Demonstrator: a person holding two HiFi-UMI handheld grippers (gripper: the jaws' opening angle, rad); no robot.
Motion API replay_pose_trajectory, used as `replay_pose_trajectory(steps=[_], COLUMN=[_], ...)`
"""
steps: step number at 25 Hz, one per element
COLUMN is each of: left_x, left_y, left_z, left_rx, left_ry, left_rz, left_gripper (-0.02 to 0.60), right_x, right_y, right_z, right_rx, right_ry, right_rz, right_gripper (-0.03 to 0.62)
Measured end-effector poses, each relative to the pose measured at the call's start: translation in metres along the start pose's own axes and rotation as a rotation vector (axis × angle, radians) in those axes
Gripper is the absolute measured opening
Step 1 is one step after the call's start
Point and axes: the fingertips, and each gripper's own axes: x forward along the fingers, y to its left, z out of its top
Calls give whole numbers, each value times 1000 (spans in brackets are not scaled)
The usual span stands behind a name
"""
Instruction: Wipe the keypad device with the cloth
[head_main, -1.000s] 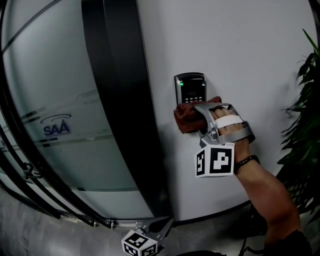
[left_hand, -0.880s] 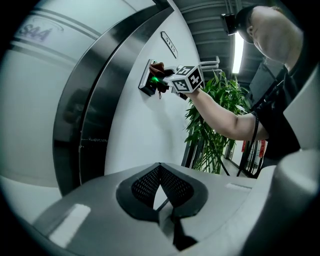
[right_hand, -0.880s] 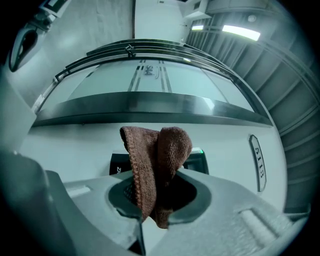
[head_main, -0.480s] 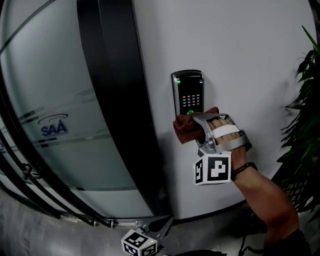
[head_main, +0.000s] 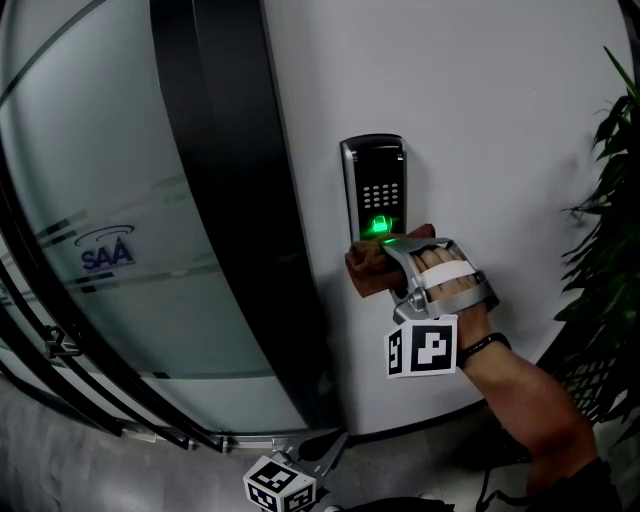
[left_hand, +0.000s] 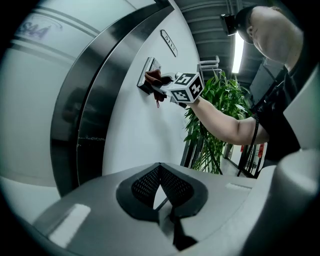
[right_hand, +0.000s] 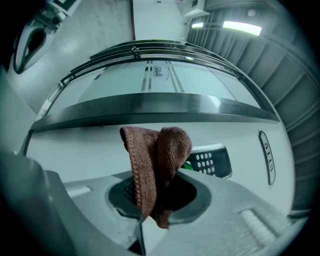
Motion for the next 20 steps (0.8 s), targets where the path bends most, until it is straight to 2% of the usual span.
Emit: replay_pose_trajectory(steps=[14,20], left_x=[-12,-26], left_y=[3,7], left_z=[-1,-4], left_rx=[12,4], left_ry=[7,18], left_rz=[-18,-52], left_gripper=[17,17], right_x=[-1,0], right_y=[31,58], right_z=[-1,-10], right_rx=[18,64], right_ry=[26,90], right_rz=[41,118], right_gripper=[55,55])
